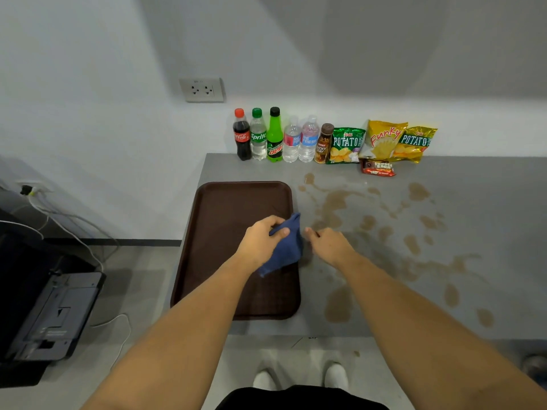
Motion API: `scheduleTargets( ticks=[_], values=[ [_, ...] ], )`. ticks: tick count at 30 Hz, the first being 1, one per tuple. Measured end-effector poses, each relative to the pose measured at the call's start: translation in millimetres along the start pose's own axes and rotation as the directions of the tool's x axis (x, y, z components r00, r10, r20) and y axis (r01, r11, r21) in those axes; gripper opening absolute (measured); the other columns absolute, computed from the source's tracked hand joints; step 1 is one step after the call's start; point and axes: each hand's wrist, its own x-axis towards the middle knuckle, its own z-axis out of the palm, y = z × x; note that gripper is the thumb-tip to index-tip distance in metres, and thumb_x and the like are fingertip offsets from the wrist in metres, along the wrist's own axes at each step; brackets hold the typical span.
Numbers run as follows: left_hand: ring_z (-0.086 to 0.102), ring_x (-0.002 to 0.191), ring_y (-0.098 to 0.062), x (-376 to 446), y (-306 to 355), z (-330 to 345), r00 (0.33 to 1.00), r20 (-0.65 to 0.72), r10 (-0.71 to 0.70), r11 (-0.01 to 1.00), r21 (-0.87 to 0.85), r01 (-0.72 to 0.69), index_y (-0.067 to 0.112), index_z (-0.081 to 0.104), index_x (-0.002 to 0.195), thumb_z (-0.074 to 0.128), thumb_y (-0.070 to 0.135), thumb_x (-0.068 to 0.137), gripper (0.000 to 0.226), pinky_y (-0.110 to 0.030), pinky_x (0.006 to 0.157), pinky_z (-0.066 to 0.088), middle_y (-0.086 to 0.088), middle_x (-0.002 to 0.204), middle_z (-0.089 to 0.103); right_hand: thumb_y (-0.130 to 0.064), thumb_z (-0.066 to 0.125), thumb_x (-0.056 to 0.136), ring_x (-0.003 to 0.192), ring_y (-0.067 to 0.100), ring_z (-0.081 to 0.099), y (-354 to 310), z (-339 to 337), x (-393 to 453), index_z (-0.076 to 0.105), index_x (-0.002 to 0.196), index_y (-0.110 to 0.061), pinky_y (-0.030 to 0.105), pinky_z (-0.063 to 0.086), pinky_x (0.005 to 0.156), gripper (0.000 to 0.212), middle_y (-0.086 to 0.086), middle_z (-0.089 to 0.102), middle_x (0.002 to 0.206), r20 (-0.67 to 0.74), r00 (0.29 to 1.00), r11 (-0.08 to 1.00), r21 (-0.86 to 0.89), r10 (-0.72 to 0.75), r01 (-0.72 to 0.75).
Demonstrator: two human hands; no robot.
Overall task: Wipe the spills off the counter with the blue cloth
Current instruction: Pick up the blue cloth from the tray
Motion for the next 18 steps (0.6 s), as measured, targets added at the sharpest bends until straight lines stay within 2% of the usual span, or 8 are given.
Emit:
scheduleTargets(
  ticks=[2, 4, 5, 7, 10, 13, 16, 18],
  values=[
    [0.065, 0.104, -0.015, 4, 11, 6, 1.000, -0.031, 0.000, 0.998, -0.056, -0.002, 0.020, 0.065, 0.127, 0.060, 0.031, 0.104, 0.026, -0.023, 0.082, 0.049, 0.006, 0.112, 0.070, -0.062, 0.028, 0.105, 0.093, 0.037, 0.070, -9, 3, 2, 0.069, 0.110, 0.004, 0.047, 0.058, 0.091, 0.078, 0.020, 0.073, 0.098, 0.079, 0.983, 0.948, 0.263, 0.163, -0.178],
    [0.066, 0.109, -0.019, 5, 19, 13, 0.999, -0.041, -0.006, 0.993, -0.121, 0.001, 0.017, 0.062, 0.131, 0.059, 0.031, 0.105, 0.030, -0.032, 0.091, 0.053, 0.000, 0.117, 0.070, -0.065, 0.027, 0.104, 0.101, 0.036, 0.070, -15, 6, 6, 0.062, 0.123, -0.001, 0.048, 0.060, 0.090, 0.076, 0.019, 0.071, 0.113, 0.200, 0.947, 0.757, 0.569, 0.253, -0.322],
    [0.065, 0.111, -0.020, 5, 22, 17, 0.999, -0.043, -0.018, 0.988, -0.156, 0.011, 0.016, 0.060, 0.134, 0.058, 0.031, 0.105, 0.032, -0.037, 0.096, 0.053, -0.002, 0.121, 0.070, -0.065, 0.030, 0.103, 0.109, 0.037, 0.068, -17, 6, 7, 0.059, 0.129, -0.003, 0.051, 0.058, 0.095, 0.073, 0.019, 0.068, 0.123, 0.233, 0.937, 0.664, 0.662, 0.260, -0.349],
    [0.066, 0.114, -0.022, 4, 27, 24, 0.997, -0.042, -0.058, 0.970, -0.237, 0.047, 0.016, 0.056, 0.139, 0.058, 0.032, 0.105, 0.037, -0.044, 0.100, 0.055, -0.003, 0.127, 0.069, -0.060, 0.043, 0.103, 0.114, 0.036, 0.066, -16, 6, 9, 0.059, 0.133, -0.005, 0.053, 0.055, 0.101, 0.065, 0.017, 0.066, 0.131, 0.223, 0.940, 0.563, 0.756, 0.257, -0.333],
    [0.069, 0.111, -0.023, 2, 29, 32, 0.992, -0.005, -0.125, 0.921, -0.373, 0.114, 0.016, 0.053, 0.140, 0.059, 0.031, 0.105, 0.038, -0.048, 0.095, 0.059, -0.005, 0.130, 0.068, -0.042, 0.059, 0.102, 0.103, 0.030, 0.066, -13, 3, 8, 0.059, 0.134, -0.007, 0.046, 0.057, 0.093, 0.048, 0.013, 0.068, 0.125, 0.067, 0.966, 0.607, 0.767, 0.249, -0.210],
    [0.068, 0.115, -0.026, -2, 26, 39, 0.990, 0.018, -0.142, 0.886, -0.444, 0.135, 0.012, 0.052, 0.139, 0.061, 0.024, 0.104, 0.038, -0.047, 0.098, 0.058, -0.008, 0.131, 0.066, -0.031, 0.056, 0.104, 0.094, 0.023, 0.065, -8, 0, 1, 0.060, 0.132, -0.010, 0.036, 0.054, 0.081, 0.035, 0.012, 0.068, 0.124, -0.129, 0.974, 0.746, 0.664, 0.188, -0.056],
    [0.066, 0.117, -0.026, -7, 19, 48, 0.986, 0.074, -0.147, 0.881, -0.443, 0.165, 0.012, 0.054, 0.135, 0.063, 0.024, 0.103, 0.035, -0.051, 0.098, 0.057, -0.007, 0.129, 0.066, -0.026, 0.053, 0.106, 0.114, 0.029, 0.064, 0, 0, -8, 0.058, 0.136, -0.012, 0.045, 0.053, 0.100, 0.034, 0.011, 0.065, 0.130, -0.223, 0.964, 0.804, 0.594, 0.144, 0.017],
    [0.067, 0.113, -0.026, -9, 13, 54, 0.976, 0.136, -0.169, 0.867, -0.451, 0.213, 0.013, 0.055, 0.132, 0.062, 0.029, 0.104, 0.033, -0.048, 0.086, 0.063, -0.007, 0.127, 0.066, -0.025, 0.052, 0.106, 0.121, 0.029, 0.062, 6, 2, -14, 0.056, 0.139, -0.013, 0.046, 0.051, 0.105, 0.035, 0.009, 0.064, 0.134, -0.245, 0.961, 0.819, 0.572, 0.131, 0.034]
  ],
)
